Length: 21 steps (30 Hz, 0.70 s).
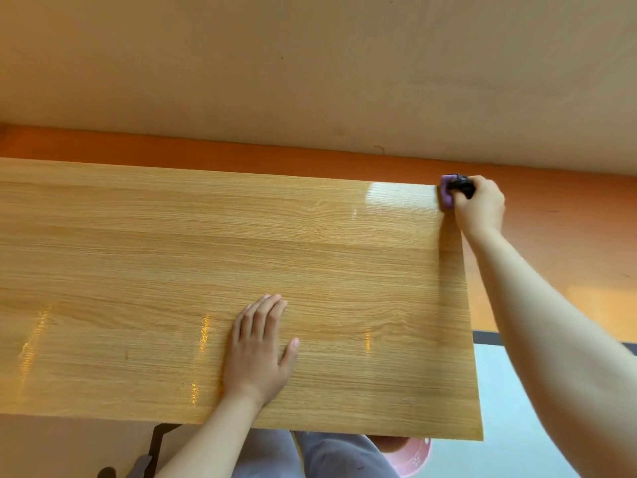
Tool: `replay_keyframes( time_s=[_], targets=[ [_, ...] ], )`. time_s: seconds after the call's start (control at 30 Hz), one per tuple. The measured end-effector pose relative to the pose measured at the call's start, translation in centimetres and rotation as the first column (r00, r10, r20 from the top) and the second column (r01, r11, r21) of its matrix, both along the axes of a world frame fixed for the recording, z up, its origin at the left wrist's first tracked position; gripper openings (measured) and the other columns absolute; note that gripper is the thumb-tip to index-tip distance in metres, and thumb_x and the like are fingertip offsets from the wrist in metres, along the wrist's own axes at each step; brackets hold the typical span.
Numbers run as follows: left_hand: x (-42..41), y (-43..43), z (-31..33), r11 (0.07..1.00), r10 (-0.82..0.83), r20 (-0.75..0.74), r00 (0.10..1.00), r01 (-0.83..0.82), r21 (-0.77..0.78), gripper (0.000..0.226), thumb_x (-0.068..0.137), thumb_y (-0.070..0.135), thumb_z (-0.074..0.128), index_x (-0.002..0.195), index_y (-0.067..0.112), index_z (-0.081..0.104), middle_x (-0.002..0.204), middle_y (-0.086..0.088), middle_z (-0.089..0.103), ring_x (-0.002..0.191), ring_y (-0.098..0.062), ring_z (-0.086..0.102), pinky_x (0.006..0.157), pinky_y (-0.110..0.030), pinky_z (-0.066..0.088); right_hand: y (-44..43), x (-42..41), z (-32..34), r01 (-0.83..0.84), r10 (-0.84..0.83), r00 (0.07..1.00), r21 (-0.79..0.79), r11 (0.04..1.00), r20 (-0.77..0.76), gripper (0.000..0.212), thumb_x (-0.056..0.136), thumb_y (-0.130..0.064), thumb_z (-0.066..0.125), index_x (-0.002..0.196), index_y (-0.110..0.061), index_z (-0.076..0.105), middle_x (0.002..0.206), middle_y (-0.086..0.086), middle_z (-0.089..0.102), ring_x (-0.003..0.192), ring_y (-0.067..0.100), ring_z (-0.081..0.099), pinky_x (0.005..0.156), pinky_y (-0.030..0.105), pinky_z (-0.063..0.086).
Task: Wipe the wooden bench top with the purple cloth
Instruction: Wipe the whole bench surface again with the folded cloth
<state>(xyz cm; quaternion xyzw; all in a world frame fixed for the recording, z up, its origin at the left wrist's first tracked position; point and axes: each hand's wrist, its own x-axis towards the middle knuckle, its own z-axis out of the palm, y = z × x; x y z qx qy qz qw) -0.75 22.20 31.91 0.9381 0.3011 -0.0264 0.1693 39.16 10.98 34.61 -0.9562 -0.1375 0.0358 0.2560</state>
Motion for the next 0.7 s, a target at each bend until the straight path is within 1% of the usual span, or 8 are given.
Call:
replay_keyframes(
  time_s=[0.1,0.2,0.33,0.43,0.5,0.6,0.7],
  targets=[
    [0.0,0.0,-0.1,1.0,0.003,0.002,1.0,-0.003,-0.001,0.061,0.087,0.045,0.042,0.139,0.013,0.042,0.143,-0.004,0.043,0.136,-0.022,0.034,0.113,-0.041,0.022,-0.6,0.6,0.4,-0.009,0.009,0.999,-0.009,1.0,-0.035,0.03,0.086,-0.012,0.052,0.113,-0.007,0.062,0.114,0.017,0.063,0.109,0.034,0.054,0.089,0.036,0.041],
    [-0.1,0.0,-0.2,1.0,0.0,0.011,1.0,0.0,0.004,0.061,0.087,0.045,0.042,0.139,0.014,0.041,0.143,-0.004,0.043,0.136,-0.023,0.034,0.113,-0.041,0.022,-1.0,0.4,0.8,0.039,-0.038,0.994,0.004,0.999,-0.098,0.032,0.086,-0.013,0.052,0.116,-0.01,0.063,0.115,0.015,0.065,0.11,0.032,0.056,0.087,0.032,0.042],
    [-0.1,0.0,-0.3,1.0,0.01,0.034,0.999,-0.011,0.01,0.06,0.086,0.045,0.041,0.137,0.014,0.042,0.143,-0.004,0.043,0.135,-0.024,0.036,0.113,-0.042,0.024,-3.6,-1.8,1.4,0.022,-0.023,0.988,-0.011,1.0,-0.154,0.026,0.085,-0.013,0.056,0.109,-0.012,0.065,0.106,0.013,0.068,0.101,0.029,0.059,0.074,0.026,0.038],
    [-0.2,-0.1,-0.4,1.0,0.008,0.047,0.999,-0.009,0.017,0.06,0.086,0.046,0.041,0.136,0.013,0.043,0.142,-0.004,0.044,0.135,-0.024,0.036,0.112,-0.041,0.024,-6.9,-5.7,1.6,-0.021,0.02,0.985,-0.002,1.0,-0.174,0.023,0.085,-0.013,0.059,0.106,-0.011,0.066,0.099,0.011,0.068,0.09,0.023,0.058,0.07,0.025,0.036],
    [-0.3,-0.1,-0.4,1.0,0.003,0.047,0.999,-0.004,0.019,0.06,0.086,0.046,0.04,0.136,0.013,0.043,0.143,-0.004,0.043,0.135,-0.024,0.034,0.113,-0.041,0.022,-9.7,-9.0,1.5,-0.017,0.017,0.982,0.006,1.0,-0.189,0.021,0.084,-0.012,0.06,0.104,-0.012,0.067,0.093,0.008,0.067,0.085,0.02,0.056,0.067,0.024,0.034],
    [-0.3,0.0,-0.7,1.0,-0.006,0.043,0.999,0.004,0.024,0.06,0.087,0.047,0.039,0.136,0.013,0.043,0.143,-0.004,0.042,0.136,-0.024,0.033,0.113,-0.041,0.021,-13.9,-14.6,1.3,-0.002,0.002,0.975,-0.003,1.0,-0.224,0.021,0.085,-0.012,0.062,0.105,-0.014,0.067,0.091,0.006,0.067,0.085,0.021,0.059,0.069,0.028,0.038],
    [-0.5,-0.1,-0.6,0.999,-0.019,0.042,0.999,0.018,0.029,0.061,0.087,0.049,0.036,0.137,0.014,0.041,0.145,-0.004,0.04,0.137,-0.024,0.031,0.114,-0.043,0.021,-17.6,-20.4,1.4,0.094,-0.095,0.967,-0.017,0.995,-0.236,0.021,0.085,-0.013,0.064,0.105,-0.017,0.066,0.092,0.003,0.067,0.085,0.021,0.059,0.071,0.031,0.041]
  ],
)
